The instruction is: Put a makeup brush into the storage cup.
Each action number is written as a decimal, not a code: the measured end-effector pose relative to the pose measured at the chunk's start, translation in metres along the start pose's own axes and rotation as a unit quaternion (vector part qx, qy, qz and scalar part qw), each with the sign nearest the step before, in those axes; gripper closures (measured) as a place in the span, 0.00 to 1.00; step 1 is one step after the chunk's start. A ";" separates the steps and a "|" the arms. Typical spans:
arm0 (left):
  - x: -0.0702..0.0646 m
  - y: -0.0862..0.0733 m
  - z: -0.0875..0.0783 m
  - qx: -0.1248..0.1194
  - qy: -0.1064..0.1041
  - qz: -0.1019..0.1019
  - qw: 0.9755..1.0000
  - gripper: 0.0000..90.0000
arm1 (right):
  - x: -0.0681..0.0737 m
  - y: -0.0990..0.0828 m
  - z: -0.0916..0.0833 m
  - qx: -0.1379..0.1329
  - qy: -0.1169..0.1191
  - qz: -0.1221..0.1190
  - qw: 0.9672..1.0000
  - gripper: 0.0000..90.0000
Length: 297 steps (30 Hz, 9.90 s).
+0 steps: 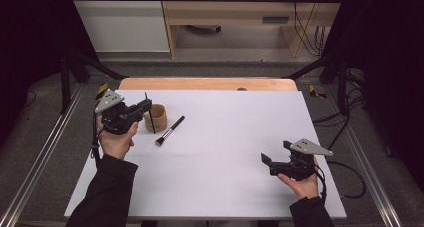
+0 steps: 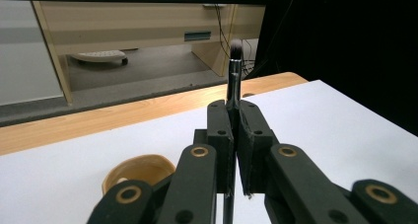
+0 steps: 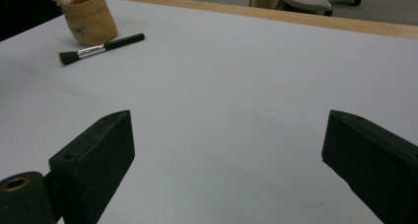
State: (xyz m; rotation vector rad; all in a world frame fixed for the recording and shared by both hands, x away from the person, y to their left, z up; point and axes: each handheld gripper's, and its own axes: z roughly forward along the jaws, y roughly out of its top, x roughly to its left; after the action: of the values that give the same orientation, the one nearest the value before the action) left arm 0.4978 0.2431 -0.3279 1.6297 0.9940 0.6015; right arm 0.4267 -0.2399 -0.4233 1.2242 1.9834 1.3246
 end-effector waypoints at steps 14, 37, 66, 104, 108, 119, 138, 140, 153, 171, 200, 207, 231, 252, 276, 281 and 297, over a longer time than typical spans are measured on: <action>0.013 0.011 0.018 -0.001 0.024 0.001 1.000 0.94 | 0.000 0.000 0.000 -0.001 -0.001 0.000 1.000 0.07; 0.037 0.012 0.050 0.006 0.051 -0.018 0.999 0.94 | -0.001 -0.001 0.000 0.000 -0.001 0.002 1.000 0.07; 0.054 -0.002 0.076 0.006 0.077 -0.011 0.997 0.94 | -0.002 -0.001 0.001 0.003 -0.002 0.003 1.000 0.07; 0.053 -0.036 0.086 0.056 0.075 -0.013 0.996 0.93 | -0.001 -0.001 0.001 0.002 0.001 -0.004 1.000 0.06; 0.053 -0.037 0.085 0.058 0.069 -0.012 0.996 0.91 | 0.000 -0.001 0.001 0.003 0.000 -0.005 1.000 0.06; 0.041 -0.035 0.062 0.040 0.053 -0.003 0.998 0.79 | 0.000 0.000 0.000 -0.001 0.000 -0.006 1.000 0.06; 0.022 -0.045 0.007 0.016 0.002 0.000 1.000 0.58 | 0.000 0.000 -0.001 -0.004 -0.001 -0.006 1.000 0.06; 0.020 -0.049 0.005 0.015 0.000 -0.001 1.000 0.57 | 0.000 0.001 -0.002 -0.005 -0.001 -0.007 1.000 0.06; 0.007 -0.070 -0.007 0.008 -0.010 0.001 1.000 0.48 | 0.000 0.001 -0.003 -0.007 -0.002 -0.005 1.000 0.05; 0.000 -0.089 -0.015 0.043 -0.035 0.007 0.998 0.20 | -0.002 0.003 -0.007 -0.014 -0.004 -0.007 1.000 0.05; 0.004 -0.108 -0.026 0.077 -0.020 0.023 0.997 0.12 | -0.003 0.004 -0.009 -0.015 -0.005 -0.006 1.000 0.05; 0.003 -0.098 -0.020 0.088 -0.021 0.029 0.995 0.13 | -0.003 0.004 -0.010 -0.016 -0.006 -0.003 1.000 0.05; -0.008 -0.065 0.018 0.148 -0.038 0.080 0.985 0.16 | -0.003 0.004 -0.010 -0.018 -0.002 -0.005 1.000 0.05; -0.001 -0.082 0.060 0.240 -0.025 0.098 0.965 0.36 | -0.001 0.005 -0.010 -0.019 0.000 -0.007 1.000 0.05; 0.014 -0.095 0.103 0.293 0.000 0.074 0.953 0.59 | 0.000 0.006 -0.010 -0.020 0.003 -0.011 1.000 0.05; 0.018 -0.098 0.109 0.291 0.009 0.067 0.954 0.61 | 0.000 0.006 -0.010 -0.020 0.004 -0.011 1.000 0.06; 0.020 -0.104 0.115 0.312 0.007 0.066 0.948 0.84 | 0.001 0.006 -0.009 -0.020 0.003 -0.009 1.000 0.06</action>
State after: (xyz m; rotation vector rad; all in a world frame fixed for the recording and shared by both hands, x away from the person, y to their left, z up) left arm 0.5689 0.2058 -0.4623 2.2647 1.1646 0.4026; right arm 0.4216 -0.2430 -0.4140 1.1829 1.9582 1.3542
